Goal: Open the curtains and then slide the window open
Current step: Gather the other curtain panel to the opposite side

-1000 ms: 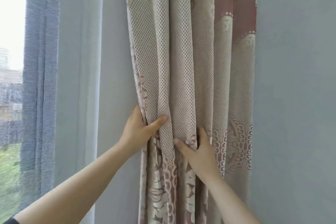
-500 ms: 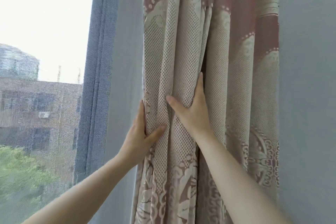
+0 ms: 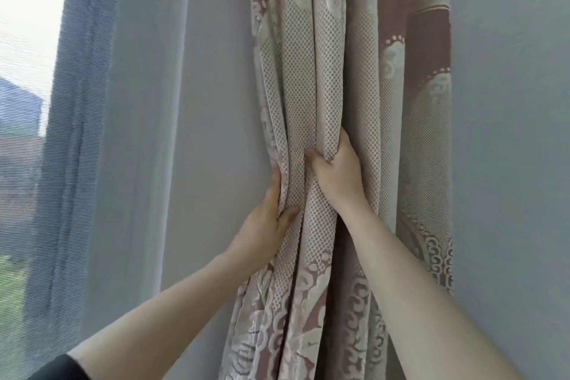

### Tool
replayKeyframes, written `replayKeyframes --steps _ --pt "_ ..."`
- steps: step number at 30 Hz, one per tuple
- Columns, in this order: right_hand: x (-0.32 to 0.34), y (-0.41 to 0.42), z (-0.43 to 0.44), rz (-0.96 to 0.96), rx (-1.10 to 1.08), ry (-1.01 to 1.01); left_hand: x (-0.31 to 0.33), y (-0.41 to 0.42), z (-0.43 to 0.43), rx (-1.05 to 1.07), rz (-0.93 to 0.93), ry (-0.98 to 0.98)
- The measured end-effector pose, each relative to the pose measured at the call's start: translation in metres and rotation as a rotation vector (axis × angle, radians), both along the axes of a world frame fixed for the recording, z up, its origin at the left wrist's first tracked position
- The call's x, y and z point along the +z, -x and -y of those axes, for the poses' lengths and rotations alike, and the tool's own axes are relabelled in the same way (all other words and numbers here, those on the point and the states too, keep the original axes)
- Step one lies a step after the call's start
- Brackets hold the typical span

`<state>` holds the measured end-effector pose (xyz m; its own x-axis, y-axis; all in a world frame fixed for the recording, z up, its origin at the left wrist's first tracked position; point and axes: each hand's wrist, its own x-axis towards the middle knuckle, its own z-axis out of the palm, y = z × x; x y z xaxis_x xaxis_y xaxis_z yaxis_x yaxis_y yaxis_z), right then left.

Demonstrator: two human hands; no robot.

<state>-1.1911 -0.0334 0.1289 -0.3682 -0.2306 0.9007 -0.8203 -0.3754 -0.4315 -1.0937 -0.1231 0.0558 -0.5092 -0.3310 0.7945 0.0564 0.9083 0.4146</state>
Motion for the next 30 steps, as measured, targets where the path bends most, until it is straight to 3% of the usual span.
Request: replayKeyframes --steps 12,19,24,30 --pt "0.024 0.215 -0.002 -0.046 -0.023 0.076 0.034 0.23 -0.005 0.006 -0.071 0.01" --pt "0.017 0.317 -0.027 0.042 -0.123 0.096 0.032 0.33 -0.032 -0.091 -0.013 -0.075" --pt "0.007 0.331 -0.032 0.06 -0.132 0.067 0.02 0.341 -0.035 -0.104 0.034 -0.115" --pt "-0.002 0.282 -0.019 0.04 -0.079 -0.008 0.006 0.291 -0.018 -0.093 -0.032 -0.129"
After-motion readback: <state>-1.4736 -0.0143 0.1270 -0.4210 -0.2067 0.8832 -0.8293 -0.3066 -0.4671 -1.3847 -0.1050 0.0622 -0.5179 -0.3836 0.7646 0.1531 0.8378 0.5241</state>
